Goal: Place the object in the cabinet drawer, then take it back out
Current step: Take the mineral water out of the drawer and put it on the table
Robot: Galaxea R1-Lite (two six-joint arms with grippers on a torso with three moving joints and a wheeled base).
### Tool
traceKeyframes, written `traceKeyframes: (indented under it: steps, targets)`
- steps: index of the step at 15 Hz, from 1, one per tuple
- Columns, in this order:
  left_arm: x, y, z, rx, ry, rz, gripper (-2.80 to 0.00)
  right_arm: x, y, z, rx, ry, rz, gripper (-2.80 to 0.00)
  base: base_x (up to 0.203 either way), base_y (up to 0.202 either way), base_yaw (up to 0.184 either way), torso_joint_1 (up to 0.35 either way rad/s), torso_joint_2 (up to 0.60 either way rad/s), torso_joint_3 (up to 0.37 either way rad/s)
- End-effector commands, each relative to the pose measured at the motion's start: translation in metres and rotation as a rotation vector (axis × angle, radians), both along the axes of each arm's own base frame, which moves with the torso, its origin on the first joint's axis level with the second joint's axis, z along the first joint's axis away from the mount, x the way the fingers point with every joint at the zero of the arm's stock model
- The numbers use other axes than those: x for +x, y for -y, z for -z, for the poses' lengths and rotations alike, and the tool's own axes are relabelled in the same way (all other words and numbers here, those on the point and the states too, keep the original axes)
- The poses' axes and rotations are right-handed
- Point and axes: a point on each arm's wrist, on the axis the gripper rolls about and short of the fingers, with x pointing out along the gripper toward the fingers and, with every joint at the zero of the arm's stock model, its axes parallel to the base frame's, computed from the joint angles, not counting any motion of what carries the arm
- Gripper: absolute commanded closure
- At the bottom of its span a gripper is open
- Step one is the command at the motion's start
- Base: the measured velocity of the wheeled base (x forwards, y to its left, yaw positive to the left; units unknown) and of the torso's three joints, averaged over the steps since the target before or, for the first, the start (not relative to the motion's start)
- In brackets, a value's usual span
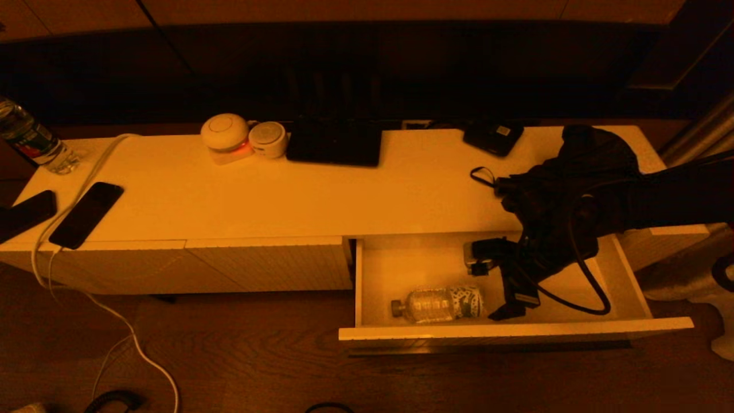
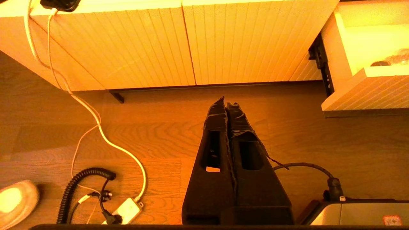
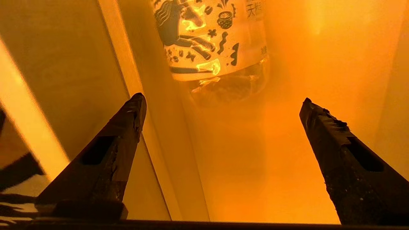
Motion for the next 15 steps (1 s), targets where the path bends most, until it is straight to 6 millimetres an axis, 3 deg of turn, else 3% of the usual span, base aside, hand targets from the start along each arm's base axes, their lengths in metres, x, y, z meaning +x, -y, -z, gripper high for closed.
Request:
traceKeyframes:
  steps: [1,15]
  targets:
    - [0.0,0.0,0.0,0.0,0.0,0.0,0.0,0.002,-0.005,0.005,0.001,-0.013,-0.006,-2.8,0.0,0.0,0.0,0.0,0.0,0.0]
    - [0.0,0.0,0.0,0.0,0.0,0.0,0.0,0.018,-0.013,0.0,0.002,0.002,-0.014,-2.8,0.0,0.0,0.0,0.0,0.0,0.0]
